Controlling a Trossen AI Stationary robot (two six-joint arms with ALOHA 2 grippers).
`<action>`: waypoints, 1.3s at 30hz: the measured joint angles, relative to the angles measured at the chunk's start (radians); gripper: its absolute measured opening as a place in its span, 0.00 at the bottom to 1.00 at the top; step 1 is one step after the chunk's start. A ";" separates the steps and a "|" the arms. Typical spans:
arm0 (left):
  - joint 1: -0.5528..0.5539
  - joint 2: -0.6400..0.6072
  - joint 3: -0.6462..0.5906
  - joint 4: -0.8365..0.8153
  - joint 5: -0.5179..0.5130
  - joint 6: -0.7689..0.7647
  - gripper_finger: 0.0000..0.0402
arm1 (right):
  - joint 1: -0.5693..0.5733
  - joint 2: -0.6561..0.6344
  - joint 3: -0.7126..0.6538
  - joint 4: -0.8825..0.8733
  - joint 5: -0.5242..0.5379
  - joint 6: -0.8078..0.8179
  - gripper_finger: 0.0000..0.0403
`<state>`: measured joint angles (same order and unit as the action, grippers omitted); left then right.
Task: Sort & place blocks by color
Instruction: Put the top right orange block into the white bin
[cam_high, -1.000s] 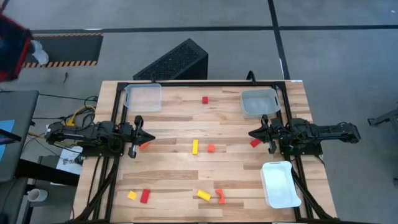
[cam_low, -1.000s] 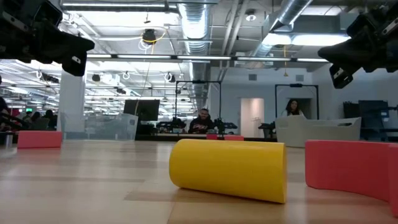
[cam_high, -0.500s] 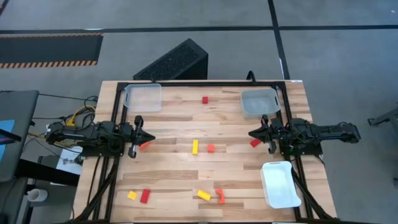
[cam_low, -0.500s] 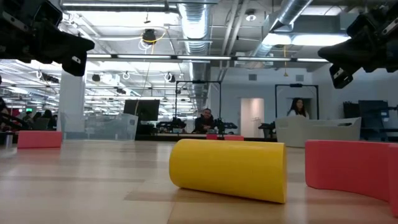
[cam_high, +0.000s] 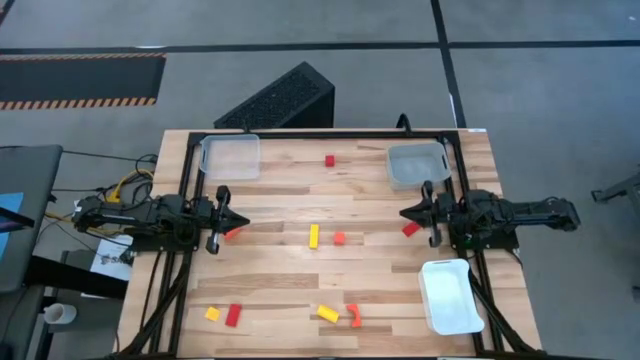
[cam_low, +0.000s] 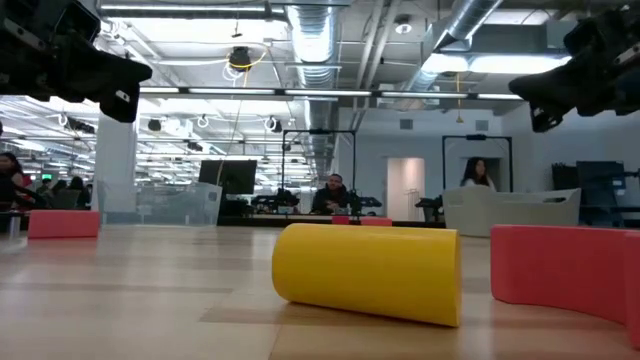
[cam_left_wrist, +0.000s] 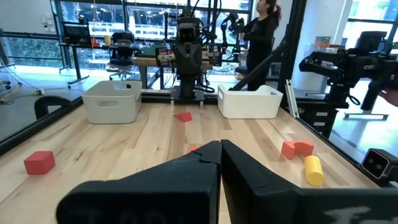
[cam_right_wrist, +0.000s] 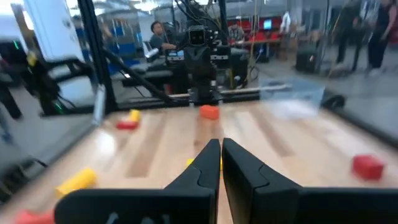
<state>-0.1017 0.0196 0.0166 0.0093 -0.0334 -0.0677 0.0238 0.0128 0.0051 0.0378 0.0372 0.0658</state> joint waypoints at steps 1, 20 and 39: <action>0.000 0.000 0.000 0.000 0.000 0.000 0.00 | 0.000 0.000 0.000 0.000 0.000 -0.031 0.11; 0.000 0.000 0.000 0.000 0.000 0.000 0.00 | -0.020 0.000 0.000 0.031 0.061 -0.169 0.11; 0.000 0.000 0.000 0.000 0.000 0.000 0.00 | -0.020 0.094 0.171 0.140 0.225 -0.153 0.11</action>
<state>-0.1020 0.0196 0.0166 0.0093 -0.0334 -0.0677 0.0040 0.1066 0.1765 0.1775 0.2619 -0.0868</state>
